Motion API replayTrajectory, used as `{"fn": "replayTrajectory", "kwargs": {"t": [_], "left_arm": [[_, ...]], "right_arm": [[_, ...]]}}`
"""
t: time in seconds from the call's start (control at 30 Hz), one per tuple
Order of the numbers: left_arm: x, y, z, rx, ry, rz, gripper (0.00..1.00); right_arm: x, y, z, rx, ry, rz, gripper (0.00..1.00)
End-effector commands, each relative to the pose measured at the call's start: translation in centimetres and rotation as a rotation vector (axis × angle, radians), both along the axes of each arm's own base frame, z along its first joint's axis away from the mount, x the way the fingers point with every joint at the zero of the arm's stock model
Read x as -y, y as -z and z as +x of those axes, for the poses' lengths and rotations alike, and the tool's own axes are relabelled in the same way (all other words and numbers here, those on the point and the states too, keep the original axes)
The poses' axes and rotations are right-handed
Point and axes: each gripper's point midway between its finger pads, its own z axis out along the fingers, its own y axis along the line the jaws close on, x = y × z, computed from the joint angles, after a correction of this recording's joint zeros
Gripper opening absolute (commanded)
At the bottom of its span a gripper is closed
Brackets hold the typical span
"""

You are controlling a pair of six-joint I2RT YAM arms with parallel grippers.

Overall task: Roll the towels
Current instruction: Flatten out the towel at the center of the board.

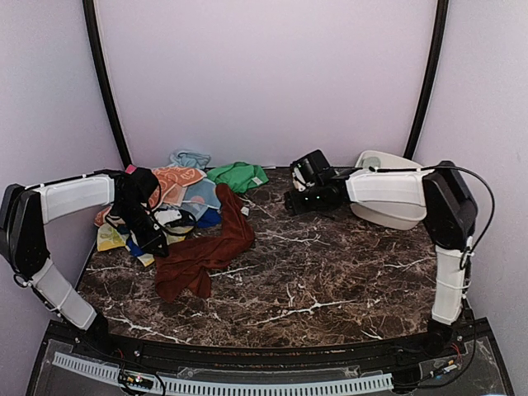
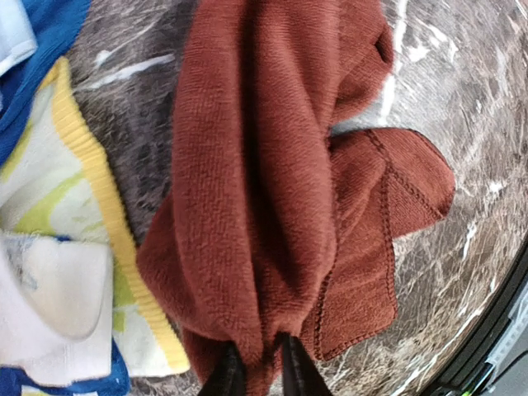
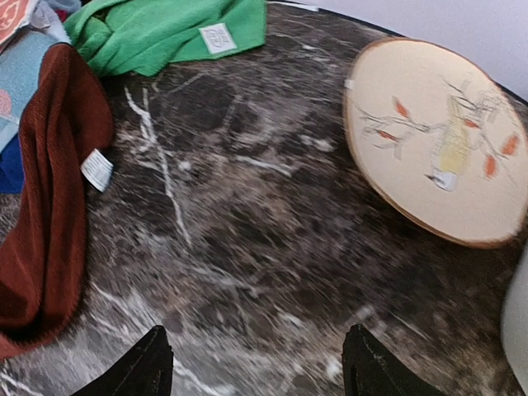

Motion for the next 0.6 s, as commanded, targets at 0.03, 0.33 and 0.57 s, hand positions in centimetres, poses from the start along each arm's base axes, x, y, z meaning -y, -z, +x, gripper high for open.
{"fn": "replayTrajectory", "kwargs": {"t": [0.03,0.33,0.57], "left_arm": [[0.8,0.0,-1.7,-0.047,-0.002,-0.056,0.33],[-0.6,-1.0,-4.5,0.016,0.076,-0.035,0.49],[-1.3,-3.0,-2.6,0.133,0.083,0.013,0.48]], "right_arm": [[-9.2,2.4,1.2,-0.027,-0.143,0.050,0.73],[-16.4,6.4,1.7,-0.100,-0.203,0.121,0.69],[-17.6,8.3,0.8,-0.151,-0.218,0.166,0.42]]}}
